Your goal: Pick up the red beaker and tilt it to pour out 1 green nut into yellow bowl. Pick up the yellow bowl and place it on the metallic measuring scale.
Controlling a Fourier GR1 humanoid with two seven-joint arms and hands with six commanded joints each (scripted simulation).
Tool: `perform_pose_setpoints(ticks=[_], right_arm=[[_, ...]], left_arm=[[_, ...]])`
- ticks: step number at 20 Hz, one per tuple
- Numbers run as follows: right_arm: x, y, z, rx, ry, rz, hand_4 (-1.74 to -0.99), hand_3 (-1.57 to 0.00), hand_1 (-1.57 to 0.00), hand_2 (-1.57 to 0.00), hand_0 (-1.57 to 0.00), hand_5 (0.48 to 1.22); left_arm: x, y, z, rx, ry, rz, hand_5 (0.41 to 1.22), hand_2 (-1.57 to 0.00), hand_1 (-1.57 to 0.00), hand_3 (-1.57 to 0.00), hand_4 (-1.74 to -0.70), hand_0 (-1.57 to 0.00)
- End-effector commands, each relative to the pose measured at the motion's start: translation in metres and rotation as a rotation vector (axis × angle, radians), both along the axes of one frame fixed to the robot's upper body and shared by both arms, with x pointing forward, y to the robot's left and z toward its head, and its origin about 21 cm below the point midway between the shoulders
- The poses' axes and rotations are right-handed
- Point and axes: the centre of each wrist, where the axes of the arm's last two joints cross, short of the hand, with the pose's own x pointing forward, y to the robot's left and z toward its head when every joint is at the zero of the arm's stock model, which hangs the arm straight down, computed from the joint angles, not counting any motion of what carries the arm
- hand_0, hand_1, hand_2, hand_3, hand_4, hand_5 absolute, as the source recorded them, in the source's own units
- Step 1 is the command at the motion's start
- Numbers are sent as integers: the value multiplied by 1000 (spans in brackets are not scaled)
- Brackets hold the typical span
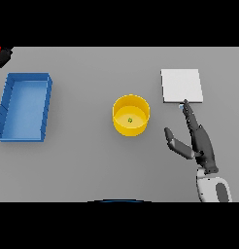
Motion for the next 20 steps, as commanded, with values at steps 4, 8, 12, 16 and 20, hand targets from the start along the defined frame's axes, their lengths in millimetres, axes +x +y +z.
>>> perform_pose_setpoints(ticks=[4,8,12,16,20], right_arm=[[-1,3,0,-17,-8,-2,-1175,1,1,1,1,676],[-1,-4,0,-10,-5,-12,-1161,1,1,1,1,671],[3,3,2,6,-4,0,-1153,1,1,1,1,670],[-5,-6,-1,0,-12,-4,-1153,1,1,1,1,670],[1,1,2,-21,-7,-12,-1156,1,1,1,1,665]], left_arm=[[-31,0,-32,-68,3,54,1186,-1571,-1571,-1570,-1741,-1571],[-50,-4,-54,-112,30,94,984,-1571,-1571,-1571,-1741,-1571],[-62,-6,-49,-118,70,29,774,-1276,-1344,-1318,-1369,-1469],[-69,2,-39,-190,138,-91,664,-522,-550,-539,-976,-601],[-71,4,-42,-89,230,-97,627,-213,-225,-220,-828,-246]])
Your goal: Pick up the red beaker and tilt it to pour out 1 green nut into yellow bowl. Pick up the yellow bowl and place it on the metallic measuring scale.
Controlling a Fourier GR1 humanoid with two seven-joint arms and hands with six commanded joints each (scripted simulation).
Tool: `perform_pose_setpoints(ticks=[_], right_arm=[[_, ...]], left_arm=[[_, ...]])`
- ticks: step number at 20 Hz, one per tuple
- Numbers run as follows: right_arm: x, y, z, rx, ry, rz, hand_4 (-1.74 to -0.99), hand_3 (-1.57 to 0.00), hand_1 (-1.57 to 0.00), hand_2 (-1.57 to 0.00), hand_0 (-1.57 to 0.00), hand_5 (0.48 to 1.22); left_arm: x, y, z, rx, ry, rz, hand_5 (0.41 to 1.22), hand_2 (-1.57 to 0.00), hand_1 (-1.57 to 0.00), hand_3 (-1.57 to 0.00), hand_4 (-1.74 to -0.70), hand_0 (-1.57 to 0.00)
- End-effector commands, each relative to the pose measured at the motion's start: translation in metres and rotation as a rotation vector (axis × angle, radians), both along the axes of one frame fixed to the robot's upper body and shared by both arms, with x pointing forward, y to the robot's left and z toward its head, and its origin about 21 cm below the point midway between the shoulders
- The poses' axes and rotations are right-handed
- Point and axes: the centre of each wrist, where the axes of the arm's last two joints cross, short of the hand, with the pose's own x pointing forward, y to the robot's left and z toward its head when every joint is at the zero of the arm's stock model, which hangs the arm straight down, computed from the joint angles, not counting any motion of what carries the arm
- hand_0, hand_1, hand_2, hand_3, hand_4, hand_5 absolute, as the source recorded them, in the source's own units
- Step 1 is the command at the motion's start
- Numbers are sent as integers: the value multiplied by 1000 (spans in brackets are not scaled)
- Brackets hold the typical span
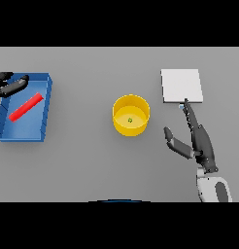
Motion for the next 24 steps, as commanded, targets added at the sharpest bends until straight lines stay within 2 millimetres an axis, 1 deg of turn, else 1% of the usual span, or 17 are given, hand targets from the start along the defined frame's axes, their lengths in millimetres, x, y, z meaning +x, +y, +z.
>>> perform_pose_setpoints(ticks=[1,2,4,5,6,7,8,9,10,11,12,16,17,18,19,21,24], right_arm=[[0,0,0,-8,-2,-4,-1157,1,1,1,1,665],[0,1,0,-13,-3,-5,-1158,1,1,1,1,665],[4,5,2,-16,-3,-12,-1154,1,1,1,1,657],[2,3,3,-22,3,-13,-1144,1,1,1,1,644],[3,5,5,-79,33,-35,-1131,1,1,1,1,631],[2,4,6,-105,24,-8,-1115,1,1,1,1,638],[6,3,8,-134,5,39,-1087,1,1,1,1,649],[12,3,14,-174,-8,90,-1080,1,1,1,1,662],[19,5,19,-238,-9,136,-1088,1,1,1,1,665],[23,4,24,-331,-10,162,-1103,1,1,1,1,662],[30,6,29,-426,-12,188,-1122,1,1,1,1,649],[53,13,46,-735,-87,330,-1142,1,1,1,1,627],[57,18,51,-793,-110,383,-1150,1,1,1,1,630],[63,25,53,-848,-128,423,-1152,1,1,1,1,632],[66,28,53,-889,-149,464,-1157,1,1,1,1,635],[75,35,57,-983,-167,533,-1167,1,1,1,1,639],[86,48,59,-1086,-181,624,-1156,1,1,1,1,642]], left_arm=[[1,2,-1,26,0,3,627,-170,-179,-176,-813,-196],[2,1,-4,34,-2,-1,627,-136,-143,-141,-801,-157],[2,-2,-1,37,-42,-12,631,-87,-91,-90,-783,-100],[2,-3,0,31,-67,-18,631,-69,-73,-72,-776,-80],[5,-6,1,21,-88,-19,633,-55,-58,-57,-778,-64],[2,-6,-4,6,-112,-30,635,-44,-46,-45,-779,-51],[1,-7,-5,-20,-126,-30,644,-35,-37,-36,-784,-40],[1,-8,-3,-37,-140,-36,652,-28,-29,-29,-786,-32],[2,-12,0,-50,-154,-39,657,-22,-23,-23,-793,-25],[0,-14,-3,-60,-155,-50,661,-17,-18,-18,-798,-20],[1,-17,-1,-64,-154,-54,666,-14,-15,-14,-799,-16],[-1,-18,-6,-71,-138,-48,687,-5,-5,-5,-806,-6],[-2,-19,-3,-79,-143,-50,688,-4,-4,-4,-809,-5],[-3,-19,-5,-84,-139,-51,688,-3,-3,-3,-811,-3],[-1,-20,-4,-86,-137,-48,688,-2,-2,-2,-812,-3],[-4,-16,-8,-80,-137,-46,687,-1,-1,-1,-809,-1],[-1,-13,-2,-76,-136,-48,692,0,0,0,-805,0]])
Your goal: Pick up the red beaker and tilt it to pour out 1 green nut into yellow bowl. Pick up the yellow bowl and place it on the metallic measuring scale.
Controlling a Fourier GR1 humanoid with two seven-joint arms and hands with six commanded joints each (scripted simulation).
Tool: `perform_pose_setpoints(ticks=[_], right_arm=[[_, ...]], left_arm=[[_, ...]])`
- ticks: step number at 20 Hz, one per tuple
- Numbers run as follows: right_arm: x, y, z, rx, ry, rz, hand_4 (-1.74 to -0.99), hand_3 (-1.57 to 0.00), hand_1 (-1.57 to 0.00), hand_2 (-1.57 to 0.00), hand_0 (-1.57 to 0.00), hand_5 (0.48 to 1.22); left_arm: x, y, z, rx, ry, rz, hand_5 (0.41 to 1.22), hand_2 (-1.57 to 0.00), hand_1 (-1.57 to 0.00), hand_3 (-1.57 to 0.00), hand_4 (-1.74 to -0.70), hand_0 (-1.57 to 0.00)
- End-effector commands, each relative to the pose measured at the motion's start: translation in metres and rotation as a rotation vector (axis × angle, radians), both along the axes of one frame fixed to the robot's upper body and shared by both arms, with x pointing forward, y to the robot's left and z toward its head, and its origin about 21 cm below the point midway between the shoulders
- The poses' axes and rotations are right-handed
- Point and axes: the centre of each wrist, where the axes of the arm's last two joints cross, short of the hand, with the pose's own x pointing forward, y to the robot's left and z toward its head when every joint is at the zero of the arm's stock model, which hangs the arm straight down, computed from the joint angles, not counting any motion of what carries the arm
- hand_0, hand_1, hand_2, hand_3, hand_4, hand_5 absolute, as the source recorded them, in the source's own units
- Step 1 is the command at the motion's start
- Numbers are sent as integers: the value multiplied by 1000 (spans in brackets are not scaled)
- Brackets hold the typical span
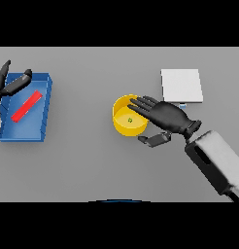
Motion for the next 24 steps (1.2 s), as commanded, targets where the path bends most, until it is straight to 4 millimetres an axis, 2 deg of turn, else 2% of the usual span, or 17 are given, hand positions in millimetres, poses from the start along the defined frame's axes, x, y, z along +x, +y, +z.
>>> perform_pose_setpoints(ticks=[1,6,8,10,14,15,18,20,21,22,23,24], right_arm=[[3,4,-3,-27,8,27,-1153,1,1,1,1,639],[23,21,-11,-162,53,105,-1157,1,1,1,1,652],[25,24,-13,-211,75,140,-1159,1,1,1,1,663],[28,36,-9,-249,87,149,-1164,1,1,1,1,670],[33,46,-20,-322,120,155,-1181,0,1,1,1,674],[36,48,-18,-328,120,155,-1184,-4,1,1,1,676],[42,45,-25,-350,138,138,-1195,-22,1,1,1,708],[44,50,-26,-361,139,125,-1234,-77,-15,-37,1,770],[42,51,-27,-359,139,134,-1261,-130,-60,-88,-48,809],[42,49,-26,-353,139,151,-1309,-215,-183,-189,-193,891],[42,47,-28,-345,133,158,-1363,-322,-407,-349,-455,957],[43,46,-26,-342,134,155,-1435,-572,-640,-594,-678,1010]], left_arm=[[0,1,0,-2,-6,1,695,0,0,0,-806,0],[-1,3,-2,-6,11,7,693,1,1,1,-809,1],[-1,5,-1,4,6,-1,701,1,1,1,-805,1],[-2,6,-1,12,3,-1,700,1,1,1,-807,1],[-3,6,-5,9,3,-13,703,1,1,1,-800,1],[-2,6,-5,5,3,-9,703,1,1,1,-802,1],[-2,6,-2,23,5,-1,711,1,1,1,-789,1],[-1,5,-2,23,7,-2,714,1,1,1,-789,1],[-2,4,-2,19,11,-6,712,1,1,1,-791,1],[-3,6,-5,24,11,-8,711,1,1,1,-791,1],[-4,7,-4,21,10,-6,710,1,1,1,-789,1],[-3,10,-1,26,3,-4,710,1,1,1,-788,1]])
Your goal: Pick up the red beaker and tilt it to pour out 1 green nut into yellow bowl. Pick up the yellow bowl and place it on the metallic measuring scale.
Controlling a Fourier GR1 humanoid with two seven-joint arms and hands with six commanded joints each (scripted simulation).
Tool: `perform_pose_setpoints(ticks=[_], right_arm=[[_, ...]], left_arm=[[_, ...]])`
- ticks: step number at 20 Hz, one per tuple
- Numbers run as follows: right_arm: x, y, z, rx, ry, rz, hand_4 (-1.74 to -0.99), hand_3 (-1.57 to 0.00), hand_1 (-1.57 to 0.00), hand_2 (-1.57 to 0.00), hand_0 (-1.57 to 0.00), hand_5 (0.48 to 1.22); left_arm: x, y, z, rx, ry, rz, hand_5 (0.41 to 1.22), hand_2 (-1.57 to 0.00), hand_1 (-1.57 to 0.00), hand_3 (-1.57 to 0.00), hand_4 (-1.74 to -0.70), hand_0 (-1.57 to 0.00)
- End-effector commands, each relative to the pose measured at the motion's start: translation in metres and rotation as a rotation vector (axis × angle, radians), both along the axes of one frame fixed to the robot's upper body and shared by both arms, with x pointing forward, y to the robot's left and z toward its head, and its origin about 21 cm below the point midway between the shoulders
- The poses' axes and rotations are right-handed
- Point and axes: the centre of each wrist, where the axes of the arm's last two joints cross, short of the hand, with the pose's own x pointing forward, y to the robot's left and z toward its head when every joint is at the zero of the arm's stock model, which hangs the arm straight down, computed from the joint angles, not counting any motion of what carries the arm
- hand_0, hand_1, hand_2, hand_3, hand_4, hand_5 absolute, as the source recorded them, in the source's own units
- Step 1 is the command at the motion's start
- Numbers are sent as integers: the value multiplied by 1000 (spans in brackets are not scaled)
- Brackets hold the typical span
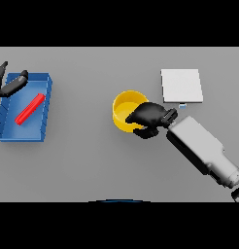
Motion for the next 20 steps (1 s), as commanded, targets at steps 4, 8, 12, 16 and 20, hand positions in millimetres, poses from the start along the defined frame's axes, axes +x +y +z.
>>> perform_pose_setpoints(ticks=[4,8,12,16,20], right_arm=[[-4,0,3,-5,9,19,-1611,-969,-1189,-1129,-1205,1135],[-3,-1,7,-21,37,-7,-1688,-1130,-1415,-1323,-1421,1186],[-4,2,20,8,32,15,-1719,-1195,-1507,-1387,-1510,1207],[-2,-7,43,6,21,-16,-1732,-1160,-1545,-1459,-1546,1215],[-1,-13,63,-8,-40,-66,-1737,-1215,-1560,-1433,-1561,1219]], left_arm=[[2,-4,-2,2,-1,-6,709,1,1,1,-785,1],[1,0,-1,6,3,-11,710,1,1,1,-782,1],[2,-3,-3,-7,6,-17,703,1,1,1,-782,1],[-1,0,-1,14,-3,-19,707,1,1,1,-771,1],[2,-5,6,-12,-10,-24,702,1,1,1,-782,1]])
